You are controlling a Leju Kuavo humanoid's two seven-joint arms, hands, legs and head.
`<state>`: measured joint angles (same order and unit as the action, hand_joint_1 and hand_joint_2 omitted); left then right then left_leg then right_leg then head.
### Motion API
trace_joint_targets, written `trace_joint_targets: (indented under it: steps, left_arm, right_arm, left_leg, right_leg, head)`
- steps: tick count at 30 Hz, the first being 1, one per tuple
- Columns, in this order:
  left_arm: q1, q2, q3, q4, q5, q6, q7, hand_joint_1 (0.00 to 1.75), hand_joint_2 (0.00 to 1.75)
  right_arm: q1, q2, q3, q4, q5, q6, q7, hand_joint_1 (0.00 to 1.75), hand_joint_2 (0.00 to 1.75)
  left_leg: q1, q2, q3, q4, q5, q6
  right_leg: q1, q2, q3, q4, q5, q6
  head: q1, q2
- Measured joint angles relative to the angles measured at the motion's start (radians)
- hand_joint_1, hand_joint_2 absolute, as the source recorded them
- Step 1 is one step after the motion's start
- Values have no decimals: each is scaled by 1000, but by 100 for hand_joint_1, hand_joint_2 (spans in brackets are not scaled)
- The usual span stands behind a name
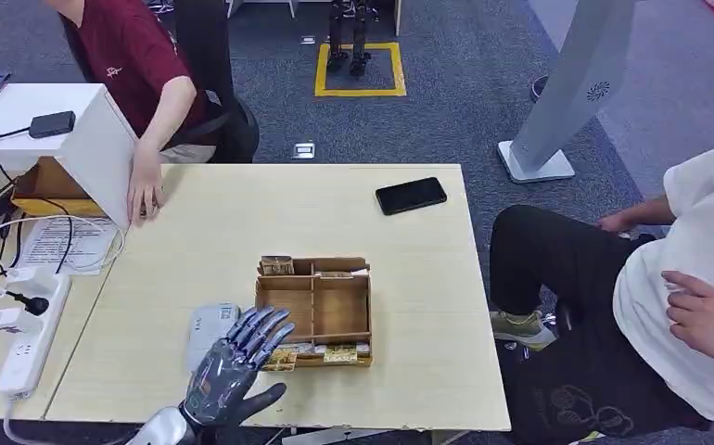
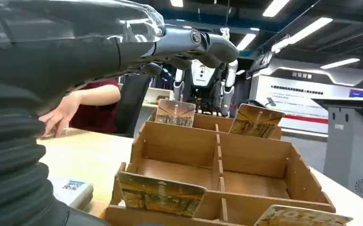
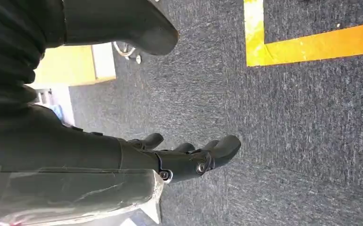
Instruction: Pass the card to the sensor for recognition and then transmit it.
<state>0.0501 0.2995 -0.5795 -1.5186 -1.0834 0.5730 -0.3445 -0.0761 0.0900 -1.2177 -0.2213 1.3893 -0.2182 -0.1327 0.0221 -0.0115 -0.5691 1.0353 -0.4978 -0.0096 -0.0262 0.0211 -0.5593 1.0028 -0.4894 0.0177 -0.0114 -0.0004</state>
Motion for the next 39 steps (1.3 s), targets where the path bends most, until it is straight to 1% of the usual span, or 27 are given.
trace_joint_targets:
  steps: [18,20,23,25,28,39]
  left_arm:
    - [-10,-27,-11,65,6,3,0,0,175]
    - [-13,-32,-11,72,-3,13,14,0,175]
    - [-20,-37,-11,85,-45,37,55,0,175]
    - [-24,-40,-9,93,-61,46,71,0,175]
    - [-30,-42,-5,104,-68,48,81,0,175]
    - [-31,-43,-3,120,-67,45,83,0,175]
  right_arm:
    - [0,0,1,0,3,0,-8,0,175]
    - [0,0,1,0,3,-1,-8,0,175]
    - [0,0,2,0,3,-2,-9,0,175]
    - [0,0,2,0,3,-2,-10,0,175]
    - [0,0,2,0,5,-2,-10,0,175]
    - [0,0,2,0,6,-5,-10,0,175]
  left_leg:
    - [0,0,0,0,0,0]
    - [0,0,0,0,0,0]
    - [0,0,0,0,0,0]
    - [0,0,0,0,0,0]
    - [0,0,0,0,0,0]
    - [0,0,0,0,0,0]
  right_leg:
    - [0,0,0,0,0,0]
    - [0,0,0,0,0,0]
    - [0,0,0,0,0,0]
    - [0,0,0,0,0,0]
    - [0,0,0,0,0,0]
    - [0,0,0,0,0,0]
  head:
    - [0,0]
    - [0,0]
    - [0,0]
    - [0,0]
    - [0,0]
    - [0,0]
